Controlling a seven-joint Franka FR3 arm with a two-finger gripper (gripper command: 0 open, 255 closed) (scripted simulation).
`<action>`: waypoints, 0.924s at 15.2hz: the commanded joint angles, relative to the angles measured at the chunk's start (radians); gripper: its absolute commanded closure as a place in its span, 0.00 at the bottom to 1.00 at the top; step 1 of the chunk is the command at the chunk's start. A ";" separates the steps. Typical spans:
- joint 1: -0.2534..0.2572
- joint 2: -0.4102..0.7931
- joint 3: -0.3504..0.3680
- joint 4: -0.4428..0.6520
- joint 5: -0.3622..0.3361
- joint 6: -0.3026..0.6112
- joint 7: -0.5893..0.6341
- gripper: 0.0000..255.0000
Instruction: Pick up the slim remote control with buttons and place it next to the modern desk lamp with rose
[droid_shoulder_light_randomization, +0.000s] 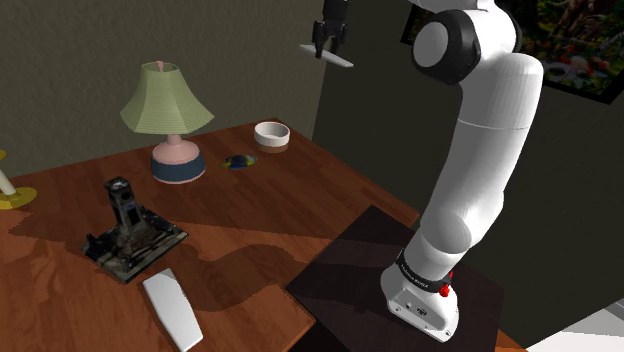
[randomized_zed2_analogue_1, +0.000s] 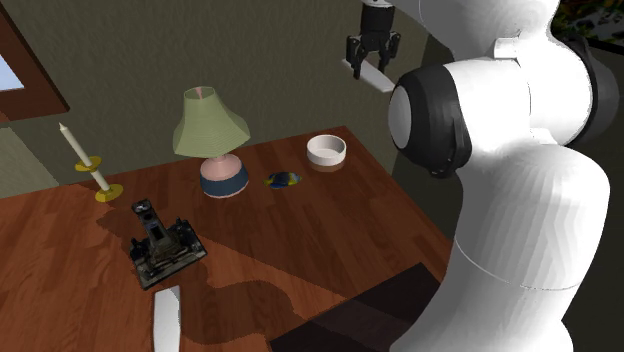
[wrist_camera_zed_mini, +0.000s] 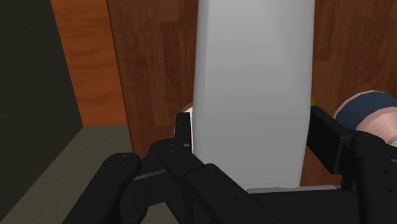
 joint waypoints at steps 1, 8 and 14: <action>0.015 -0.005 0.007 0.006 -0.003 -0.010 0.022 1.00; 0.127 -0.052 0.066 -0.056 -0.028 0.009 0.184 1.00; 0.213 -0.045 0.117 -0.042 -0.039 0.006 0.320 1.00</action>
